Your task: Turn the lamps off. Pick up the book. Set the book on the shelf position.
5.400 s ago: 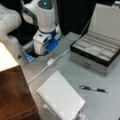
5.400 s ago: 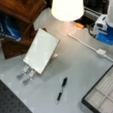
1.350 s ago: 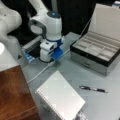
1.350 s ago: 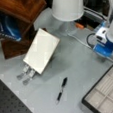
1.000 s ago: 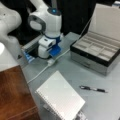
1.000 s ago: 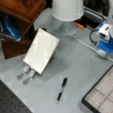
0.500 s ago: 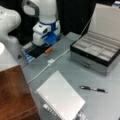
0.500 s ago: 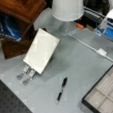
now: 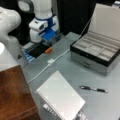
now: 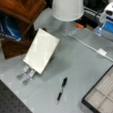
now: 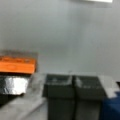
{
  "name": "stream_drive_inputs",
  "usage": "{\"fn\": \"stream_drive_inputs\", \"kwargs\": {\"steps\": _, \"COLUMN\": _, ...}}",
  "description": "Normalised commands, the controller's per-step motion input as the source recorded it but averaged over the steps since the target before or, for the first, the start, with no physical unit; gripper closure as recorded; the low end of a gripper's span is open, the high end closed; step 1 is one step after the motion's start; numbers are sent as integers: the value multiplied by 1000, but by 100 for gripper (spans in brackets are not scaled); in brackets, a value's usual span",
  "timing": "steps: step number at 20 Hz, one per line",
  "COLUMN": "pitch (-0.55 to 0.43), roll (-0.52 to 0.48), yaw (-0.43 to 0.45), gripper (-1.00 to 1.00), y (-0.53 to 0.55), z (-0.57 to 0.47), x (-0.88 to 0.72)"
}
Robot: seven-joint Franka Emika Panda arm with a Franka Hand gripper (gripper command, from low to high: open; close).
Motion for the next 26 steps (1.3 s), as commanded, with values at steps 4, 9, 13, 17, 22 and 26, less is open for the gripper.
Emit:
{"fn": "stream_drive_inputs", "kwargs": {"steps": 4, "pitch": 14, "roll": 98, "yaw": 21, "gripper": -100, "y": -83, "z": 120, "x": 169}}
{"fn": "stream_drive_inputs", "kwargs": {"steps": 9, "pitch": 47, "roll": 32, "yaw": 39, "gripper": -100, "y": 20, "z": 120, "x": 383}}
{"fn": "stream_drive_inputs", "kwargs": {"steps": 13, "pitch": 148, "roll": -50, "yaw": 43, "gripper": -100, "y": 42, "z": 161, "x": 538}}
{"fn": "stream_drive_inputs", "kwargs": {"steps": 17, "pitch": 225, "roll": -164, "yaw": 79, "gripper": -100, "y": 6, "z": 249, "x": 631}}
{"fn": "stream_drive_inputs", "kwargs": {"steps": 22, "pitch": 257, "roll": -195, "yaw": 122, "gripper": -100, "y": -39, "z": 367, "x": 725}}
{"fn": "stream_drive_inputs", "kwargs": {"steps": 26, "pitch": 262, "roll": -211, "yaw": 176, "gripper": -100, "y": -120, "z": 405, "x": 665}}
